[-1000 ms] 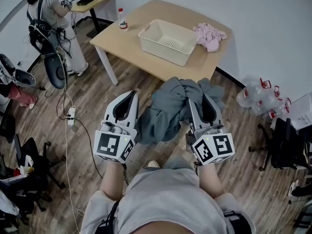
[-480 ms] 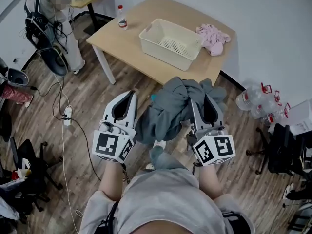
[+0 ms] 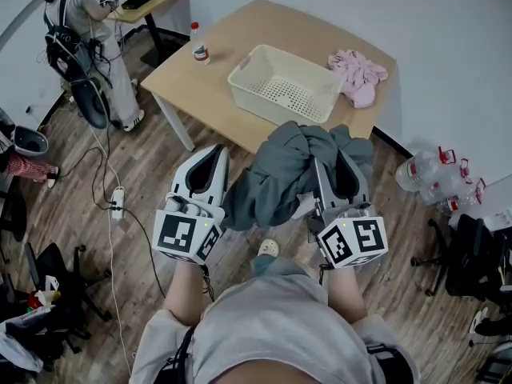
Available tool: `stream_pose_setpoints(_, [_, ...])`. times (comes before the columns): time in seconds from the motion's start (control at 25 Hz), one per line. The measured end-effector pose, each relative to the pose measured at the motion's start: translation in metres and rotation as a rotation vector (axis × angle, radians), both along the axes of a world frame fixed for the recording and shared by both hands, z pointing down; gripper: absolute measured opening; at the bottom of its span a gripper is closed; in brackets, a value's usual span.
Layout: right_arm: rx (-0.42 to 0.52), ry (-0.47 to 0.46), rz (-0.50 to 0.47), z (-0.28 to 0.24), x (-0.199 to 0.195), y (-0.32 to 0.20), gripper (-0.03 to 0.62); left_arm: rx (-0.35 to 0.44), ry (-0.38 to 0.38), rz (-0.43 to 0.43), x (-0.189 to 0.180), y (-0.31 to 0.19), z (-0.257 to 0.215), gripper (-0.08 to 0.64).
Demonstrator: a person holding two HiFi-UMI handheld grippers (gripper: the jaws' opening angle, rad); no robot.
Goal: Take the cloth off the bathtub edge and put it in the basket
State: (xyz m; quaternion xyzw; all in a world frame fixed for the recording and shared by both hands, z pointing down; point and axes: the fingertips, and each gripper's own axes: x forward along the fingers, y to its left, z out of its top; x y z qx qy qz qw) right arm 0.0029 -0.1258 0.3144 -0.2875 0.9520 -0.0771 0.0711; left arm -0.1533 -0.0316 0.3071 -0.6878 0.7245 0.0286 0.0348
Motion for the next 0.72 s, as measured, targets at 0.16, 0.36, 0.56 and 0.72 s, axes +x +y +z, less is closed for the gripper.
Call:
stream_pose_setpoints(0.16, [-0.001, -0.012, 0.004, -0.005, -0.006, -0.03, 0.16, -0.001, -0.017, 0.012, -0.005, -0.032, -0.008, 0.014])
stream_pose_setpoints(0.36, [-0.006, -0.024, 0.01, -0.006, -0.014, -0.06, 0.16, -0.005, -0.031, 0.03, -0.009, -0.066, -0.011, 0.014])
stream_pose_setpoints(0.56, [0.008, -0.023, 0.007, -0.006, -0.018, -0.08, 0.16, 0.006, -0.04, 0.043, -0.009, -0.088, -0.012, 0.014])
stream_pose_setpoints(0.72, [0.002, -0.027, 0.019, -0.003, -0.018, -0.086, 0.16, 0.004, -0.036, 0.048, -0.011, -0.093, -0.007, 0.014])
